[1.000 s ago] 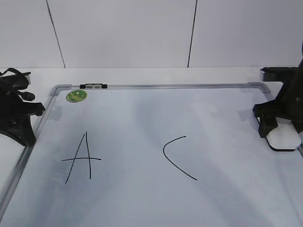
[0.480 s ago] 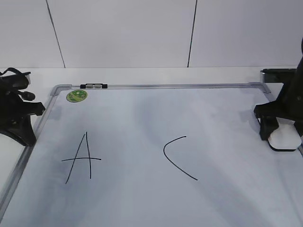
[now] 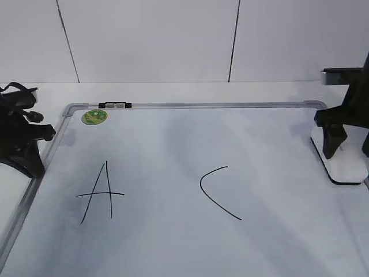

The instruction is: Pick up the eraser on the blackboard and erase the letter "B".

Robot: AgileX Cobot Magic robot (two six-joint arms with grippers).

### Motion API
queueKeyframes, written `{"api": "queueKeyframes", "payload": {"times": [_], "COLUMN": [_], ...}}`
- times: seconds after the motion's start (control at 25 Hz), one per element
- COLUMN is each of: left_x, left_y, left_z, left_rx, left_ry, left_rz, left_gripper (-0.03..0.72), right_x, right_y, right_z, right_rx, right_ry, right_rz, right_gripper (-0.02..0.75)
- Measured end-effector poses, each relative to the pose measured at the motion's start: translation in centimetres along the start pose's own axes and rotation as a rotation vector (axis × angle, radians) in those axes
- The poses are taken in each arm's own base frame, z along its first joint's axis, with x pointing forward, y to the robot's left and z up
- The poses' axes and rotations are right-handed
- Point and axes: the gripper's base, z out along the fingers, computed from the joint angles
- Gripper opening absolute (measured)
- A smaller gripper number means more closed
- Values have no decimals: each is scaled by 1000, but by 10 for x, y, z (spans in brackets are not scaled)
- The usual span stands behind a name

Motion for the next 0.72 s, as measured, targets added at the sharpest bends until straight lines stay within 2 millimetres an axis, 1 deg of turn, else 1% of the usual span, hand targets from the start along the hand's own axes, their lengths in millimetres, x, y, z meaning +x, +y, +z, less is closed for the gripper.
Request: {"api": "queueKeyframes", "payload": {"times": [0.12, 0.32, 0.48, 0.6, 0.72], "left_x": [0, 0, 0, 0, 0], "left_y": [0, 0, 0, 0, 0], "left_z": [0, 0, 0, 1, 1], "left_rx": [0, 1, 1, 1, 6], "left_ry": [0, 0, 0, 2, 8], "left_rz": [0, -1, -1, 6, 4], "left_gripper": [17, 18, 41, 92, 168], "right_x": [-2, -13, -15, -12, -8], "right_y": [0, 1, 4, 4, 4], "right_z": [-10, -29, -35, -44, -55], "right_rx": [1, -19, -46, -51, -56], "right_ry": [11, -53, -71, -91, -120], "right_rz": [1, 8, 18, 19, 20], "right_gripper": [619, 599, 591, 591, 591]}}
